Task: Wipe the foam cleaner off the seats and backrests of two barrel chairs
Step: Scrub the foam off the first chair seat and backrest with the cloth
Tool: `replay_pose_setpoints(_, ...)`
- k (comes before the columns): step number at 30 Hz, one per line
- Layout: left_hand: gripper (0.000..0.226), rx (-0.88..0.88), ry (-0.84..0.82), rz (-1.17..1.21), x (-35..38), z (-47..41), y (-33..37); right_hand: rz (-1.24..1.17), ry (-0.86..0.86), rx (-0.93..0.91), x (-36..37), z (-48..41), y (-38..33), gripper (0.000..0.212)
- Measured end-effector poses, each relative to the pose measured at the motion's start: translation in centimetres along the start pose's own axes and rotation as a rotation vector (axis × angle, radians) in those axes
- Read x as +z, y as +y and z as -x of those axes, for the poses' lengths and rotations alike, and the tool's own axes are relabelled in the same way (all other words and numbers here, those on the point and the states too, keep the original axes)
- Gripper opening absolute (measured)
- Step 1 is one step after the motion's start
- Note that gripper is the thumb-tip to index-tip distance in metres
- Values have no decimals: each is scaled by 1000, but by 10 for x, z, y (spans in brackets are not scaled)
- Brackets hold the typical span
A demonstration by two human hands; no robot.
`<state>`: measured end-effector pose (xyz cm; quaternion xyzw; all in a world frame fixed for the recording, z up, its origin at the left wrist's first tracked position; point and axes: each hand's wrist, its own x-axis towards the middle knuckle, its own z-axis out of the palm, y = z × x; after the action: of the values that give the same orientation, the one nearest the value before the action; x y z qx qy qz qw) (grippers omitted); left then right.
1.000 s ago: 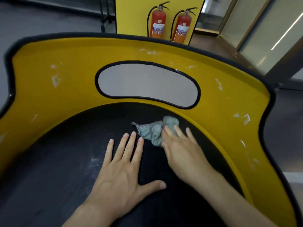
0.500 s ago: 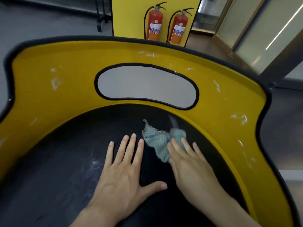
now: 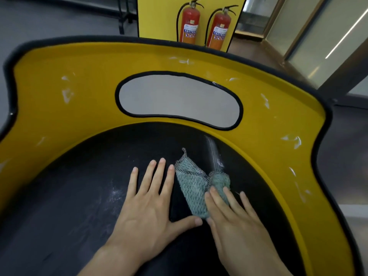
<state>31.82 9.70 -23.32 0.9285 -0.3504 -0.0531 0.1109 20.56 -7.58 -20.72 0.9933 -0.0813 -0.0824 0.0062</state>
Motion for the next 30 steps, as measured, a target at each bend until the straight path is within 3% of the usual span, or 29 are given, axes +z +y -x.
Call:
replay_pose_setpoints(3,117,3,-4,-9,1,0,0,7,10,0,-15,-34,4,53)
replay_pose_setpoints(8,121,-37,-4,6,-3,2,3,-23,48,79,-35,-126,22,50)
replay_pose_setpoints(16,118,-27,-3,-6,-1,2,1,-17,28,22,-7,-4,3,55)
replay_pose_setpoints(19,116,-8,-5,-22,2,1,0,1,39,26,-13,-18,9,54)
replay_pose_setpoints(25,121,-53,6,19,-5,2,4,-69,17,84,-36,-131,34,51)
replay_pose_setpoints(30,120,-53,20,16,-3,2,2,-19,11,96,-22,-63,21,51)
